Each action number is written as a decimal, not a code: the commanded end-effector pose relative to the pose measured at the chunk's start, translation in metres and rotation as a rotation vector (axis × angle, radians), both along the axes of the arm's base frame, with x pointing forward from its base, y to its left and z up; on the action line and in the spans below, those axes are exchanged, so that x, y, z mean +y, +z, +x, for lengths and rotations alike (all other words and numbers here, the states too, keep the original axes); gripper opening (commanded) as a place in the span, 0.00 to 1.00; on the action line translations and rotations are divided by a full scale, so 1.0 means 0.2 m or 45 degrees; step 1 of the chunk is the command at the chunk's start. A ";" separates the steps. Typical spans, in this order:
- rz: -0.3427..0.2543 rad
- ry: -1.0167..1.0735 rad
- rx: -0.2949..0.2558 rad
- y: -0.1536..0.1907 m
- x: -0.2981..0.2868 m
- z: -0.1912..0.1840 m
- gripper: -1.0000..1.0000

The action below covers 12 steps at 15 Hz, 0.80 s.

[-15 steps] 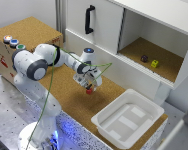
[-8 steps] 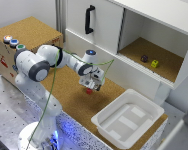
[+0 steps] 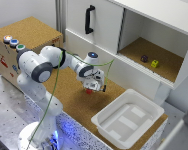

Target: Rotate the pink block 90 degrees to the right

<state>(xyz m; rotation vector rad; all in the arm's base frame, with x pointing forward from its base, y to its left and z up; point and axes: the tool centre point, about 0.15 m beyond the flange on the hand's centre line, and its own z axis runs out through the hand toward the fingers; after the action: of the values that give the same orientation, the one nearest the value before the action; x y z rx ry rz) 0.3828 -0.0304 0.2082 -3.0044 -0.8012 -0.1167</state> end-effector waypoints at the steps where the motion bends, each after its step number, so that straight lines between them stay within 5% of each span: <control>1: -0.150 -0.044 -0.101 -0.03 0.04 -0.10 0.00; 12: -0.134 -0.426 -0.169 0.13 -0.03 -0.05 0.00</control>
<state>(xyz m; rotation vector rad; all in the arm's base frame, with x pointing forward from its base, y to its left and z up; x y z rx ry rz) 0.3801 -0.0346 0.2187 -3.1160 -0.5305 -0.1664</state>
